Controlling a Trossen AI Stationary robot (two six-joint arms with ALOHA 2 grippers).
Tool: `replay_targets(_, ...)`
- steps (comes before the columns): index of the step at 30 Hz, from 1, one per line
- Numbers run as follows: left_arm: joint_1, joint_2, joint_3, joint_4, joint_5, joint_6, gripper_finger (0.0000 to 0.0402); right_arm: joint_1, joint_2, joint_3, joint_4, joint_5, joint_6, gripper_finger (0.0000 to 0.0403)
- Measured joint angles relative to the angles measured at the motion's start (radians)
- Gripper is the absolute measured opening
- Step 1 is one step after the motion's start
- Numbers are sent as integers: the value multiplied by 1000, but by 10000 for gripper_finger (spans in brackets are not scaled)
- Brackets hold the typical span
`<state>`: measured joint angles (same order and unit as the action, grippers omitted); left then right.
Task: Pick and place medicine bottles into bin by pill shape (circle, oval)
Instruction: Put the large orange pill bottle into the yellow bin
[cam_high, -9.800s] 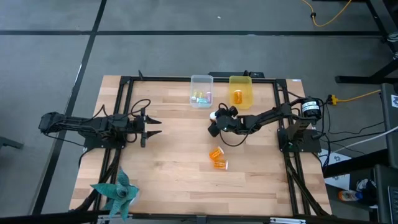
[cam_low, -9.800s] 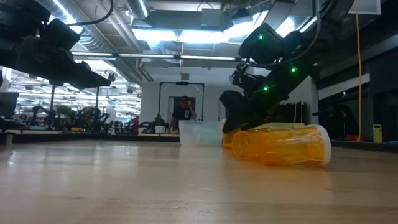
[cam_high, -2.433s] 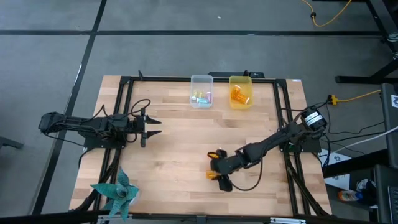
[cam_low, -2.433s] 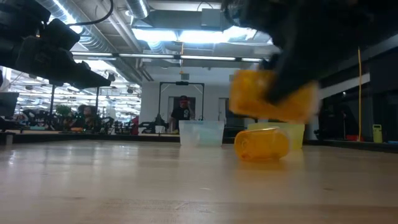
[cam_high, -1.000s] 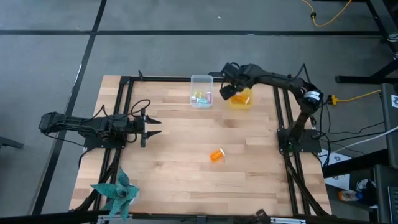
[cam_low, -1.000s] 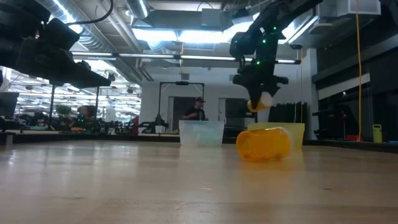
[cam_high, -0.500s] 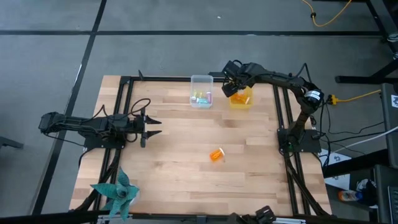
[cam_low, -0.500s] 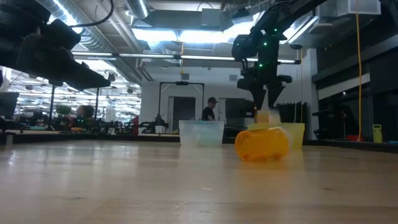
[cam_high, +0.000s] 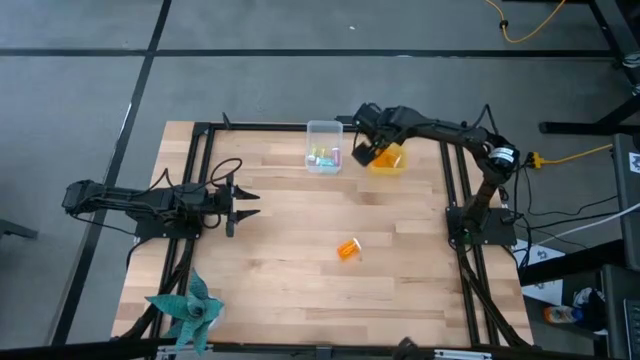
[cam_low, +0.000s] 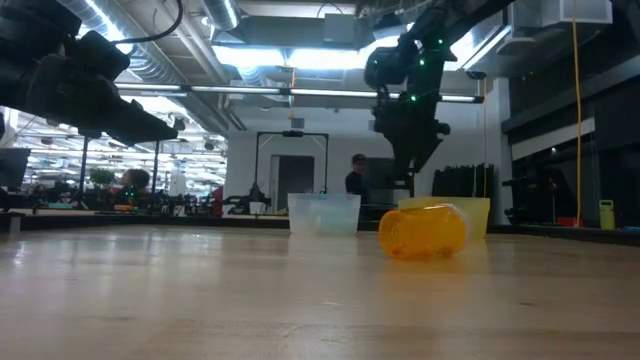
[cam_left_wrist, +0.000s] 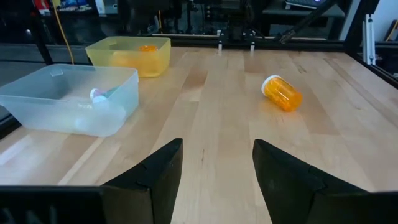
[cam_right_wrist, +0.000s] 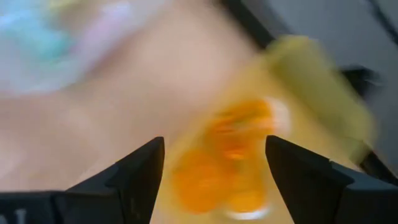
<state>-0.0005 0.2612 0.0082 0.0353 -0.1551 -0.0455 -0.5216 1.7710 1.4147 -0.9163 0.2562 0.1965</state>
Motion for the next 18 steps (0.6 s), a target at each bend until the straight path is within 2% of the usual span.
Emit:
replay_targets(5, 0, 0, 0, 0, 0, 3, 190, 92, 0, 0, 1, -207, -75, 282)
replay_targets(10, 0, 0, 0, 0, 0, 3, 190, 195, 0, 0, 1, -419, -14, 282)
replay_targets(13, 0, 0, 0, 0, 0, 3, 190, 270, 0, 0, -1, -441, 8, 282)
replay_targets(18, 0, 0, 0, 0, 0, 3, 190, 394, 0, 0, 6, -437, -53, 282)
